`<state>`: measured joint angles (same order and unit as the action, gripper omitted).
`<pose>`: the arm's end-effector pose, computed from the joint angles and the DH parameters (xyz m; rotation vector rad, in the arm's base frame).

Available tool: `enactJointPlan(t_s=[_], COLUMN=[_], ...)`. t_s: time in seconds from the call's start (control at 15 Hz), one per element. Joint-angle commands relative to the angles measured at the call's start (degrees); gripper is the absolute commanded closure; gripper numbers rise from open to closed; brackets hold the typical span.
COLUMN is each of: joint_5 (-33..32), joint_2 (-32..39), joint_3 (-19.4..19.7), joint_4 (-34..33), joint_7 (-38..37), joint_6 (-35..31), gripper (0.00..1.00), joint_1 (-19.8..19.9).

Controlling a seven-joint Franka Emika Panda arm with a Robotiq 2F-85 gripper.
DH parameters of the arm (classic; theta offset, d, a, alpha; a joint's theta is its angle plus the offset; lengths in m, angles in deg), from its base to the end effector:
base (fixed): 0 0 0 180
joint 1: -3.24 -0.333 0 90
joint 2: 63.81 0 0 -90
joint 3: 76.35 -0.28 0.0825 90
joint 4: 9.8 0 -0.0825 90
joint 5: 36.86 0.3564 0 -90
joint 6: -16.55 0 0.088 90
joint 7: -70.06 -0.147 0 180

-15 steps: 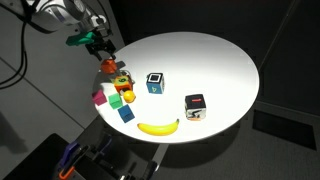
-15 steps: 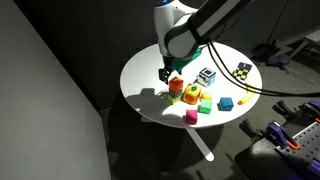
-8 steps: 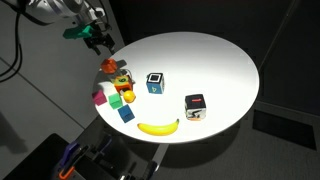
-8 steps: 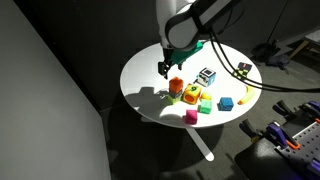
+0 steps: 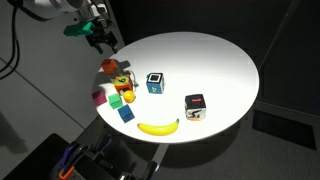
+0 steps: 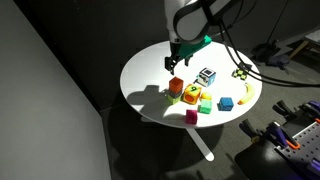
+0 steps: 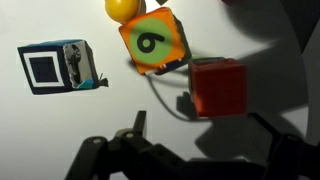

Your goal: Place the orange cube on the grey cube

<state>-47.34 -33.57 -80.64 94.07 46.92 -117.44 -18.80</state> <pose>0.5543 0.2640 0.1984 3.0448 0.2635 0.0615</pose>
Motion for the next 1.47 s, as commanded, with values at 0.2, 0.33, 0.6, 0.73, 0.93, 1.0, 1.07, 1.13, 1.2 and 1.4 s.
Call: enactJointPlan(t_s=[0.2,0.33,0.6,0.73,0.93,1.0,1.07,1.13,1.2,1.4], joint_5=[1.9,1.9,1.8,2.1,2.8,3.2,3.5,4.2,4.6,6.7], joint_2=[-6.5,-7.7,-10.6,-12.4,-15.5,-16.6,-17.7,-18.7,-19.9,-23.0], joint_3=[-1.3,-1.5,-2.1,-2.4,-2.8,-3.0,-3.1,-3.2,-3.2,-3.5], joint_4=[6.3,7.3,10.3,12.1,15.2,16.2,17.1,18.0,19.0,21.4], joint_7=[3.9,4.8,6.6,6.9,6.1,5.8,5.5,5.4,5.3,5.4], joint_6=[4.8,7.1,10.0,10.6,11.4,11.6,11.5,11.6,11.6,11.2], gripper=[0.00,0.00,0.00,0.00,0.00,0.00,0.00,0.00,0.00,0.00], joint_1=[2.8,3.3,4.4,4.9,5.3,5.5,5.6,5.7,5.9,6.5])
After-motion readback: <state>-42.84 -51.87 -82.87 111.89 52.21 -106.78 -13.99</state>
